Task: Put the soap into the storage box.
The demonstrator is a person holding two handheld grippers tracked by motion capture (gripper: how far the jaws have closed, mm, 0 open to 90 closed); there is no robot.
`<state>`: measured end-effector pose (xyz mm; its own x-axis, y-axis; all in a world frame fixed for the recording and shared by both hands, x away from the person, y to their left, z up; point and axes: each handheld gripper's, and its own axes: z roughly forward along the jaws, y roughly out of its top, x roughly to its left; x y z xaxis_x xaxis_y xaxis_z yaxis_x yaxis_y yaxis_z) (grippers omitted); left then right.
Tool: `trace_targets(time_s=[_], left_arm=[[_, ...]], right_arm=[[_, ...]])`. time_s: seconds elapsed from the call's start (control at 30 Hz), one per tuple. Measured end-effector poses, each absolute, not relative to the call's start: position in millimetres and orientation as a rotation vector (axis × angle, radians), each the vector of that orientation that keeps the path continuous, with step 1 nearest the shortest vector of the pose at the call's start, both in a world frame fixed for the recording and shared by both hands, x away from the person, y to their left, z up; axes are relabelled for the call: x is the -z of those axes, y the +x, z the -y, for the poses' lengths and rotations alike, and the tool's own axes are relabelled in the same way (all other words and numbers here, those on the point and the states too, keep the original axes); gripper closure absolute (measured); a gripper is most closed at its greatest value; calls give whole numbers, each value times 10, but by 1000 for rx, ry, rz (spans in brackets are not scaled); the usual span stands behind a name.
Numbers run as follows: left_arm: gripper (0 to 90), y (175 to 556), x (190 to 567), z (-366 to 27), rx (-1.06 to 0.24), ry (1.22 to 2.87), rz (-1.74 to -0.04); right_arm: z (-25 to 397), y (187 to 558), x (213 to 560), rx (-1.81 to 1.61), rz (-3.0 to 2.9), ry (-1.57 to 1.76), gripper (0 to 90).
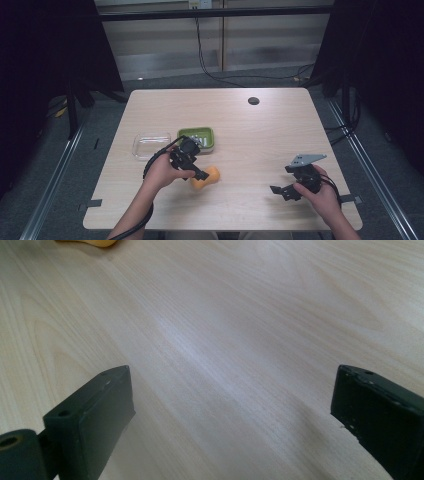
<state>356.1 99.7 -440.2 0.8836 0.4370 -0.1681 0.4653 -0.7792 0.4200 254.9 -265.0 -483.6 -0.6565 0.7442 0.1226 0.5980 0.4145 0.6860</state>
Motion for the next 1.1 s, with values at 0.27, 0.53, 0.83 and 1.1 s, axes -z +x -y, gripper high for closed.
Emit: trace_targets(time_s=[0.27,0.53,0.83,1.1], left_arm=[[165,3534,4389,-927,80,2589,-659],[202,3517,4421,-818,86,2635,-608],[276,3494,4512,-672,77,2716,-568],[389,3509,4592,-587,81,2801,-540]], right_arm=[[2658,2556,4842,-1078,-2464,1184,32],[2675,2550,4840,-1096,-2458,1190,32],[2683,2541,4840,-1078,-2452,1198,32],[2683,2539,4840,-1078,-2453,1198,32]])
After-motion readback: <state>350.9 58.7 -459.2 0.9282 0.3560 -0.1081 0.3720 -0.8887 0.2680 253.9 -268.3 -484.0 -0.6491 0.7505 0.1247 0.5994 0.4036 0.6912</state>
